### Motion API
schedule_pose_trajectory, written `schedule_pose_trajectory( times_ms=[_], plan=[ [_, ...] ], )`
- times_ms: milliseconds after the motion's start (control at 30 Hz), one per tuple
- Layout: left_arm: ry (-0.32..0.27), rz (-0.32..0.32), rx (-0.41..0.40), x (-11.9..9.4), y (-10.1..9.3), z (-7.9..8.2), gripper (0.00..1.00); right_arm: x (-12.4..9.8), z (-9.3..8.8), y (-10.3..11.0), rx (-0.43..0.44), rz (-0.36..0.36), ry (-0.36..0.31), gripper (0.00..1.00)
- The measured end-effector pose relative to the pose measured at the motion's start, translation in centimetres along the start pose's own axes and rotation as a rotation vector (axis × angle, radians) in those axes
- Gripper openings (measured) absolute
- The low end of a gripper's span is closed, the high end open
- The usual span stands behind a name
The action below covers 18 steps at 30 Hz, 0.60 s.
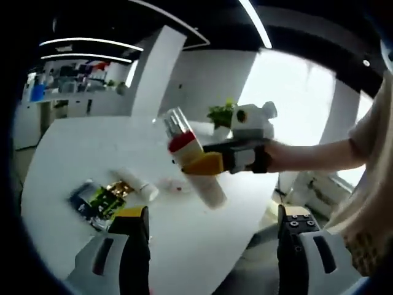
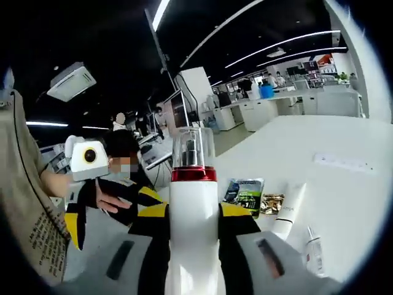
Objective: Arrange the skincare products in the storage area until every visible bottle or jar stands upright without overlapping.
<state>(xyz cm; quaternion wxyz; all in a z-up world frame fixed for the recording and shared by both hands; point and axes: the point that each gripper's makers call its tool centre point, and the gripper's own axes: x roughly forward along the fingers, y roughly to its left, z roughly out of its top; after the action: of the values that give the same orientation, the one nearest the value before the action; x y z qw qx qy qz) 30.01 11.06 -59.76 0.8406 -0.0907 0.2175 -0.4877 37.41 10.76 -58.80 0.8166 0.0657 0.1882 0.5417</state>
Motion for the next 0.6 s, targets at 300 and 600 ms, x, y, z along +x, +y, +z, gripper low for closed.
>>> schedule_pose_trajectory(
  times_ms=[300, 600],
  plan=[
    [-0.036, -0.082, -0.009, 1.8, -1.4, 1.7, 0.73, -1.1, 2.4, 4.4, -0.035, 0.100, -0.060, 0.29],
    [-0.118, -0.165, -0.016, 2.3, -2.8, 3.7, 0.57, -2.3, 4.3, 6.6, -0.033, 0.164, -0.125, 0.29]
  ],
)
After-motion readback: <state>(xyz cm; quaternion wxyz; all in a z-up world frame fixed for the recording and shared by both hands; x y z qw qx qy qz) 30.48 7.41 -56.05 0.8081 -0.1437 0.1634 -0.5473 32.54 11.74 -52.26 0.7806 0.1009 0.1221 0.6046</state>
